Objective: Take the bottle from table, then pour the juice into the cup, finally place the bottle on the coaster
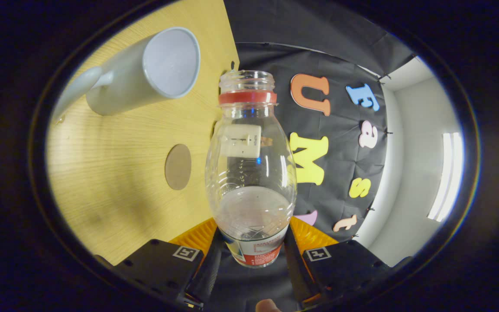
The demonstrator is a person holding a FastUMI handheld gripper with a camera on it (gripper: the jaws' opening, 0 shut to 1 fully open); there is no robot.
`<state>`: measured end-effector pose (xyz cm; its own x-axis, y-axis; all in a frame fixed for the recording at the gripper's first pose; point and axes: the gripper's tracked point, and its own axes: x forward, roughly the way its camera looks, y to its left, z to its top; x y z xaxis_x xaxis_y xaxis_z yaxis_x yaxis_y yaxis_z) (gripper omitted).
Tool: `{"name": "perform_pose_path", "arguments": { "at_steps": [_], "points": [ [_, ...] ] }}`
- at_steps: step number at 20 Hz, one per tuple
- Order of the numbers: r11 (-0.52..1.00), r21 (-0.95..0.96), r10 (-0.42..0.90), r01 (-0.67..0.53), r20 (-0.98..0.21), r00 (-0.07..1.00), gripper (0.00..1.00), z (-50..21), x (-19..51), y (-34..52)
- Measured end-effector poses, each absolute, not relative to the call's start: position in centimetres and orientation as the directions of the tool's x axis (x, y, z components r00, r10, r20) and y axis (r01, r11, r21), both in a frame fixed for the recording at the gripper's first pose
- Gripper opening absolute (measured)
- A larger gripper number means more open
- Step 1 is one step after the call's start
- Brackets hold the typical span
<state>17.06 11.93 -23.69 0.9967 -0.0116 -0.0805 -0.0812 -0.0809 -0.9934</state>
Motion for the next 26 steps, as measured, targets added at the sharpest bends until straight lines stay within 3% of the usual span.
{"name": "perform_pose_path", "arguments": {
  "at_steps": [26],
  "points": [
    [-0.225, -0.974, 0.023, -0.004, -0.010, 1.000, 0.74, -19.0, 17.2, 13.5]
  ]
}}
